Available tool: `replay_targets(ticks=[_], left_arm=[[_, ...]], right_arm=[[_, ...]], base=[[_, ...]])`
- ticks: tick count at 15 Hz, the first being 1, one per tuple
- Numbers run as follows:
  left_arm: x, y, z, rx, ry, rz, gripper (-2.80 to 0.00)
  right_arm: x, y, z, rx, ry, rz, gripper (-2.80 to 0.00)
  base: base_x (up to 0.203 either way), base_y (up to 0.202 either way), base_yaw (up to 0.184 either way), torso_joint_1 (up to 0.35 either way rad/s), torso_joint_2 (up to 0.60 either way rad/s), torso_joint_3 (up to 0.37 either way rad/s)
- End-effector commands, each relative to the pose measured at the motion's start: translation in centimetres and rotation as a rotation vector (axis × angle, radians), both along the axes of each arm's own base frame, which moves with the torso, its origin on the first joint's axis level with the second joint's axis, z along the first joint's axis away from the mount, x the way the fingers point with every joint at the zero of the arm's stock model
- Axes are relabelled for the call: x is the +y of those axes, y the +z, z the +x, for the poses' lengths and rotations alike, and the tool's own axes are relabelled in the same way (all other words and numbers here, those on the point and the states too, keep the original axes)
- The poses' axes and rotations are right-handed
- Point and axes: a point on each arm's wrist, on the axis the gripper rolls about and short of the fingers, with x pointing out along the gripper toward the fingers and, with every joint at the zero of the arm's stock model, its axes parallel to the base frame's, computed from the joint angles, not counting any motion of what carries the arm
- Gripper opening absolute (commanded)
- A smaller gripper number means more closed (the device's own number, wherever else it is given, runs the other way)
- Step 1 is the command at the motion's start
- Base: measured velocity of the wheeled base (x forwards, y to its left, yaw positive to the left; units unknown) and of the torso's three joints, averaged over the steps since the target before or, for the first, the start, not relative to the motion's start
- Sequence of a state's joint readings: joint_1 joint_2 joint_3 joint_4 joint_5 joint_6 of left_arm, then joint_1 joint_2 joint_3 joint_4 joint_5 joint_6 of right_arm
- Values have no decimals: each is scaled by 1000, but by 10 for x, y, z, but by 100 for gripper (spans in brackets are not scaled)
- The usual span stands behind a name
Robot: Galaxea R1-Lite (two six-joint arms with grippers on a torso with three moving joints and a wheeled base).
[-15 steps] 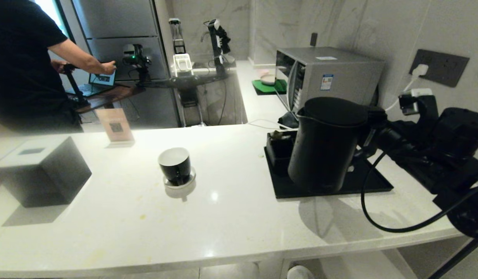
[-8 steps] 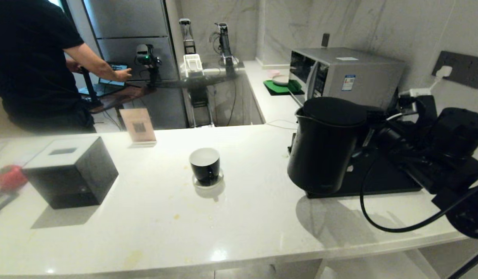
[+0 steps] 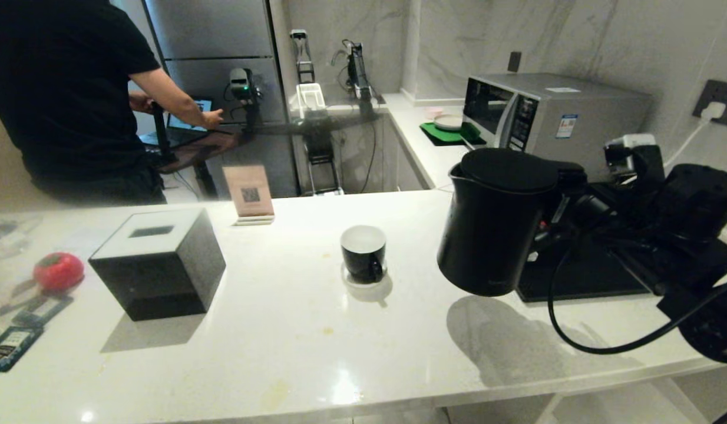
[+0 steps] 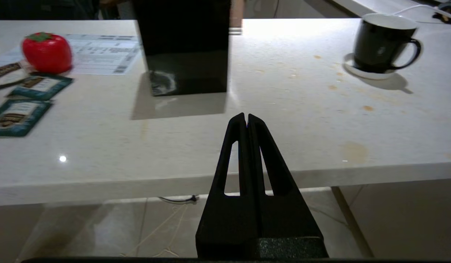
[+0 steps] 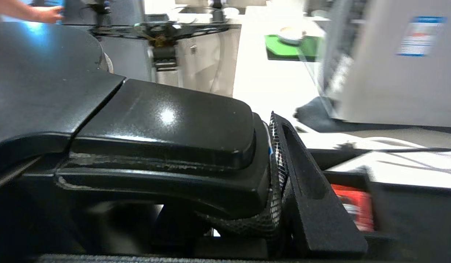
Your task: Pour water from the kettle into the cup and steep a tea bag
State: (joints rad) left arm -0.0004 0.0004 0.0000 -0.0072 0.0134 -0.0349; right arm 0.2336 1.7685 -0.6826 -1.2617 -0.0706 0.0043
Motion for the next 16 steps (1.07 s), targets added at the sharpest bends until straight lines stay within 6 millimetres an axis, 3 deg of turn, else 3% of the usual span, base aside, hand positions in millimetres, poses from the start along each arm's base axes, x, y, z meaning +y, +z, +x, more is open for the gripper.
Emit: replay_targets(ticks=[1, 7, 16], left_arm=[[0, 0, 0, 1, 1, 0, -280], [0, 0, 0, 1, 1, 0, -280], [0, 0, 0, 1, 1, 1, -280]], right_arm=[[0, 0, 0, -7, 1, 2, -280], [0, 0, 1, -5, -2, 3, -280], [1, -6, 6, 17, -3, -2, -280]], base=[[0, 196, -1, 2, 2, 2], [0, 163, 0, 1, 2, 2], [0, 0, 0, 0, 0, 0]])
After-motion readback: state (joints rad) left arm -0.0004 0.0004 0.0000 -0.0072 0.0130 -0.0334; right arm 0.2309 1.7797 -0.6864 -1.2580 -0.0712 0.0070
